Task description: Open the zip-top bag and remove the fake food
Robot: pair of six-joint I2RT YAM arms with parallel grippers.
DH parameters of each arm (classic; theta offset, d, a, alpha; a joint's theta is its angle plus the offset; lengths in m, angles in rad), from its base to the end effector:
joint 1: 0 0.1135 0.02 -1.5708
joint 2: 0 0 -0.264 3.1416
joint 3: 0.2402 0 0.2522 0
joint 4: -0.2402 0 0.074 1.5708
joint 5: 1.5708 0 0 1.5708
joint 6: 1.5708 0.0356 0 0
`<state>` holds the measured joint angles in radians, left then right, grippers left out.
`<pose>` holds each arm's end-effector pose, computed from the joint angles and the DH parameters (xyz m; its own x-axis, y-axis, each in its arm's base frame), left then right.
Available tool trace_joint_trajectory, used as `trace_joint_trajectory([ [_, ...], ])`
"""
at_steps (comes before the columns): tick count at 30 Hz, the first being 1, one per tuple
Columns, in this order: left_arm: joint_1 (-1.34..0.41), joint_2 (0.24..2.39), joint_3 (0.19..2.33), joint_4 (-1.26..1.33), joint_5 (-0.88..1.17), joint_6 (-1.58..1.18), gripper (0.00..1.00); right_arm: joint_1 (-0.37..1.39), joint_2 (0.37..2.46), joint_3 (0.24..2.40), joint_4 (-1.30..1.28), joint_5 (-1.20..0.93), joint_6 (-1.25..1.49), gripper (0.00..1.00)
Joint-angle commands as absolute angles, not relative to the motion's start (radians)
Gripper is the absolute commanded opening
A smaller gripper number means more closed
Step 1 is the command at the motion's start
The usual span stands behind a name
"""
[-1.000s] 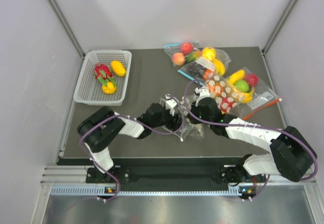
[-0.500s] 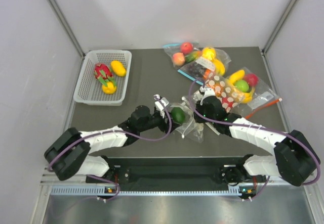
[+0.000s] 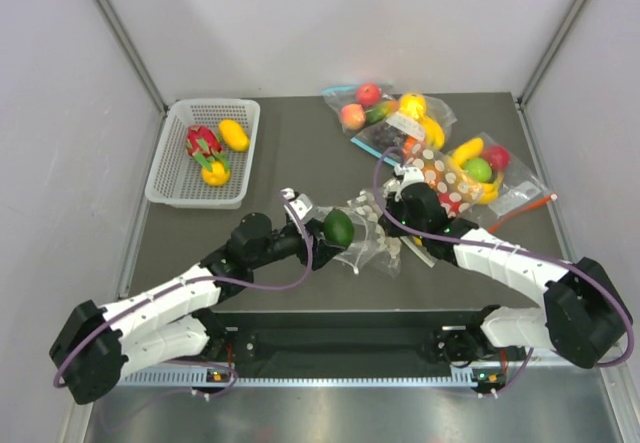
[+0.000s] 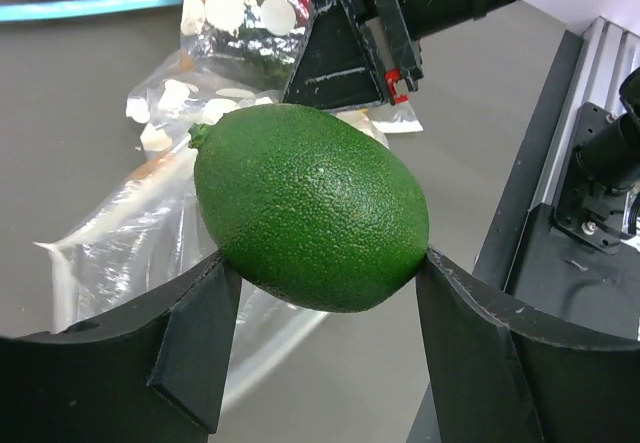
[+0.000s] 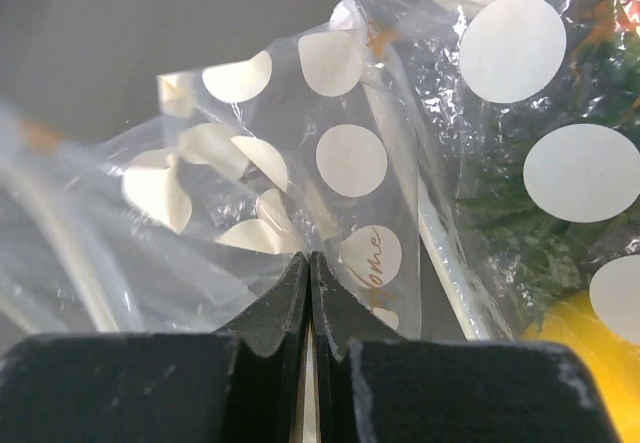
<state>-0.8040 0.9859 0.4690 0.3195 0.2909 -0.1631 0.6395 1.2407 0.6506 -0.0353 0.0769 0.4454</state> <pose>0.1473 -0.1676 0.2435 -0.2780 0.0643 -0.9584 0.8512 0.4789 -0.2147 0.2104 0.1530 0.2127 -0.6587 0.0454 -0.7510 -0.2895 0.9060 0.3087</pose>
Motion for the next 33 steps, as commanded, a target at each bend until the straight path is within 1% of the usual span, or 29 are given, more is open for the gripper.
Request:
trace_joint_trajectory([
  [1, -0.802, 0.982, 0.497, 0.328, 0.307, -0.172, 0.30, 0.627, 1.226, 0.677, -0.017, 0.057, 0.446, 0.00],
  [6, -0.802, 1.042, 0.555, 0.368, 0.328, -0.181, 0.30, 0.640, 1.226, 0.669, -0.008, 0.049, 0.456, 0.00],
  [11, -0.789, 1.048, 0.650, 0.308, 0.210, -0.146, 0.29, 0.640, 1.198, 0.647, -0.014, 0.063, 0.453, 0.00],
  [14, -0.741, 1.055, 0.728, 0.256, 0.192, -0.146, 0.29, 0.640, 1.195, 0.638, -0.014, 0.064, 0.451, 0.00],
  [17, -0.651, 1.087, 0.808, 0.180, 0.150, -0.156, 0.29, 0.640, 1.195, 0.630, -0.008, 0.060, 0.453, 0.00],
  [18, -0.573, 1.097, 0.827, 0.160, 0.132, -0.179, 0.28, 0.640, 1.192, 0.627, -0.008, 0.057, 0.454, 0.00],
  [20, -0.476, 1.109, 0.851, 0.130, 0.127, -0.240, 0.28, 0.640, 1.187, 0.624, -0.008, 0.055, 0.456, 0.00],
  [21, -0.378, 1.105, 0.856, 0.124, 0.115, -0.259, 0.29, 0.640, 1.180, 0.623, -0.008, 0.054, 0.456, 0.00],
  [23, -0.295, 1.098, 0.871, 0.071, 0.045, -0.290, 0.29, 0.640, 1.167, 0.623, -0.009, 0.057, 0.449, 0.00],
  [24, -0.232, 1.095, 0.877, 0.048, -0.044, -0.290, 0.29, 0.640, 1.164, 0.621, -0.009, 0.058, 0.448, 0.00],
  [26, -0.168, 1.097, 0.894, 0.003, -0.087, -0.298, 0.31, 0.638, 1.148, 0.617, -0.012, 0.061, 0.443, 0.00],
  [29, 0.028, 1.098, 0.873, -0.021, -0.029, -0.336, 0.33, 0.640, 1.135, 0.612, -0.015, 0.061, 0.440, 0.00],
  [33, 0.141, 1.158, 0.854, -0.035, 0.026, -0.341, 0.35, 0.637, 1.106, 0.611, -0.029, 0.060, 0.433, 0.00],
])
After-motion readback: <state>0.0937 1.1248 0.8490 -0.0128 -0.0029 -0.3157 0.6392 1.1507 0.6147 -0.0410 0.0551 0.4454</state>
